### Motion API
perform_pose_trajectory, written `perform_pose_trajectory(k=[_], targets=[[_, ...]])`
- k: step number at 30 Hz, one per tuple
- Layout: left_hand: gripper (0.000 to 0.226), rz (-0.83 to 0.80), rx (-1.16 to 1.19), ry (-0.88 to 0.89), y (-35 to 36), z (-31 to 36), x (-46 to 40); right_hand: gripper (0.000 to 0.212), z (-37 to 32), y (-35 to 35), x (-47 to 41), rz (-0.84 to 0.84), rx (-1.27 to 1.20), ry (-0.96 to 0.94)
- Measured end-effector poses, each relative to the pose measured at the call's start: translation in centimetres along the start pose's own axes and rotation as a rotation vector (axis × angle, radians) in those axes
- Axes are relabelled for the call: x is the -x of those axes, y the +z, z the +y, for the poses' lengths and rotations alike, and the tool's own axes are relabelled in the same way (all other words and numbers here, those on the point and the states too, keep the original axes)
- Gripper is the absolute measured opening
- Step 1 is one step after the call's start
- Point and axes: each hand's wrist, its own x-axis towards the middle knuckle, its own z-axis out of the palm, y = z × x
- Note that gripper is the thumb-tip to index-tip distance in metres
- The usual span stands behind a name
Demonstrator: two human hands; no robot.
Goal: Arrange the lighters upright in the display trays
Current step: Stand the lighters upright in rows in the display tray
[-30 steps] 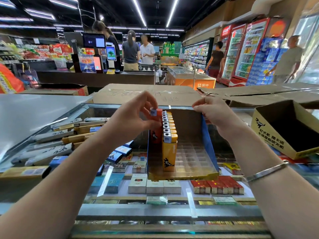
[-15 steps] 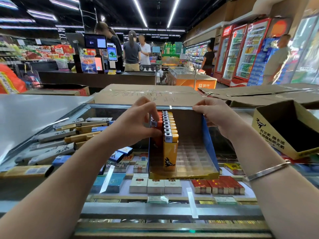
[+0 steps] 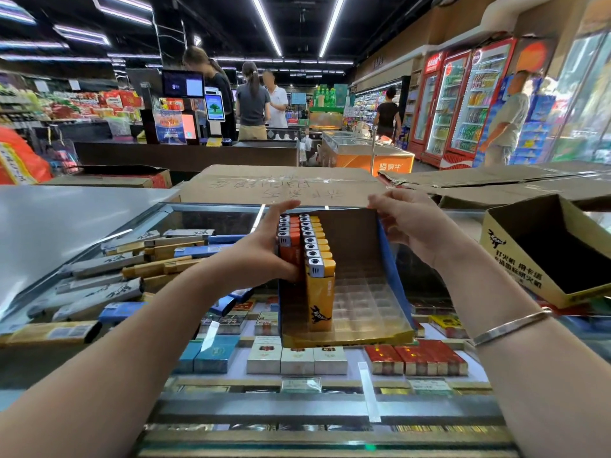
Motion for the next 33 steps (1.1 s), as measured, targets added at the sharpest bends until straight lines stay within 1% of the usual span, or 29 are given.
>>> perform_pose_trajectory(k=[2,3,6,8,11,13,16,18,21,23,25,26,28,31,33], targets=[[0.09,0.0,0.022,-0.012,-0.4,0.1,0.1,0.018,-0.1,-0.7,-0.1,0.066,-0.137,-0.015],[0.086,-0.003,0.028,-0.023,-0.6,0.1,0.3,0.017,0.0,-1.0,-0.2,0.125,-0.158,-0.02],[0.081,-0.002,0.049,-0.046,-1.6,0.2,0.6,0.014,0.9,-1.6,-0.9,0.311,0.013,-0.026],[0.081,0.008,0.05,-0.046,-2.4,0.2,0.7,0.012,1.7,-1.3,-1.2,0.346,0.095,-0.026],[0.081,0.043,0.052,-0.028,-3.5,0.2,0.8,0.01,2.9,-0.6,-1.4,0.306,0.188,-0.031],[0.08,0.084,0.073,-0.015,-4.2,0.2,0.9,0.009,3.6,0.0,-1.5,0.25,0.302,-0.06],[0.077,0.137,0.077,0.002,-4.8,0.2,1.0,0.03,4.5,1.2,-1.7,0.163,0.491,-0.113],[0.076,0.153,0.067,-0.013,-5.0,0.2,1.0,0.041,4.9,2.0,-2.1,0.111,0.554,-0.154],[0.075,0.151,0.03,-0.06,-5.1,0.1,0.9,0.048,5.6,3.5,-3.0,-0.031,0.685,-0.245],[0.074,0.159,0.008,-0.085,-5.2,0.1,0.9,0.051,6.2,4.4,-3.7,-0.133,0.871,-0.282],[0.075,0.181,-0.012,-0.1,-5.3,0.0,0.8,0.053,6.9,5.1,-4.6,-0.242,1.03,-0.275],[0.077,0.193,-0.019,-0.105,-5.3,0.0,0.8,0.052,7.1,5.3,-5.0,-0.287,1.048,-0.263],[0.079,0.201,-0.029,-0.112,-5.4,-0.1,0.7,0.046,7.3,5.5,-5.4,-0.307,0.931,-0.238],[0.078,0.189,-0.053,-0.122,-5.4,-0.1,0.6,0.034,7.2,5.5,-5.3,-0.26,0.729,-0.201],[0.077,0.176,-0.05,-0.13,-5.3,0.0,0.6,0.029,7.1,5.4,-5.1,-0.201,0.688,-0.187]])
